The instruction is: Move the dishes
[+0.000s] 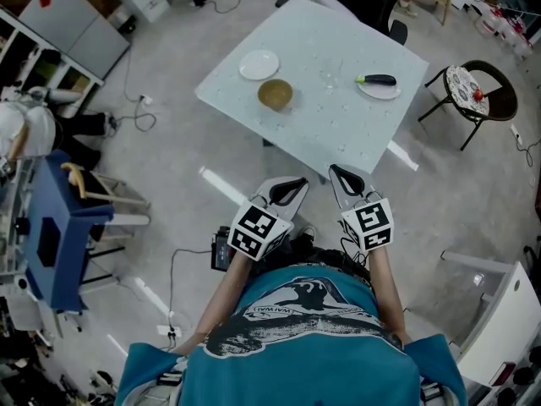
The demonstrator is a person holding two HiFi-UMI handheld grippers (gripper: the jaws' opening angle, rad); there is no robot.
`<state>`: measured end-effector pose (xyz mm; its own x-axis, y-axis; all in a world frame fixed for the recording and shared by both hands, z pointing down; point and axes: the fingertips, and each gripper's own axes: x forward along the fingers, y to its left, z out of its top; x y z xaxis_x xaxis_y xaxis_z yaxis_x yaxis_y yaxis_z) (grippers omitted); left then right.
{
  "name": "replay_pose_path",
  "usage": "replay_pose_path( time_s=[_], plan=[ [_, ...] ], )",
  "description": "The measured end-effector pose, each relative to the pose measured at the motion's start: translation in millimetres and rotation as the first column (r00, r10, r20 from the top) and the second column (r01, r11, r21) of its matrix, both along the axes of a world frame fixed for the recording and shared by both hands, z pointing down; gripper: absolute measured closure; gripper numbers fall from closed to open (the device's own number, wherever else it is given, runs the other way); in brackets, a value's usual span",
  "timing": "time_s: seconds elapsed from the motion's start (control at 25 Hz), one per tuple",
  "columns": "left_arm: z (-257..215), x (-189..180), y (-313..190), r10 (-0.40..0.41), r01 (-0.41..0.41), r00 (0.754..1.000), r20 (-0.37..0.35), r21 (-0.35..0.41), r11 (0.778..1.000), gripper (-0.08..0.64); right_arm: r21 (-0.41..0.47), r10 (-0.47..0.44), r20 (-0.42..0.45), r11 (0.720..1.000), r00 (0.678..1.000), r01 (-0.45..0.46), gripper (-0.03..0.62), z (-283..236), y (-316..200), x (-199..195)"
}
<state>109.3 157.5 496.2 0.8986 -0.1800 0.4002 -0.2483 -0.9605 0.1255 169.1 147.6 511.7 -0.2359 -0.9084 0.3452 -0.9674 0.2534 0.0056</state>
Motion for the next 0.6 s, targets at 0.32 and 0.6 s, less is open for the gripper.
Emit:
replay_pose_path(
  time_s=[0.32,0.6],
  plan=[
    [-4.0,8.1,1.1,-0.006,0.006,1.0,-0.009,0.013,1.0,0.535,-0.001,-0.013,0.006,1.0,1.0,0.013,0.591,-2.8,0.9,5.2],
    [-2.4,10.4,1.1,0.002,-0.002,1.0,0.001,0.014,1.0,0.535,-0.009,-0.027,0.023,1.0,0.999,0.027,0.591,-0.6,0.2,2.1]
  ],
)
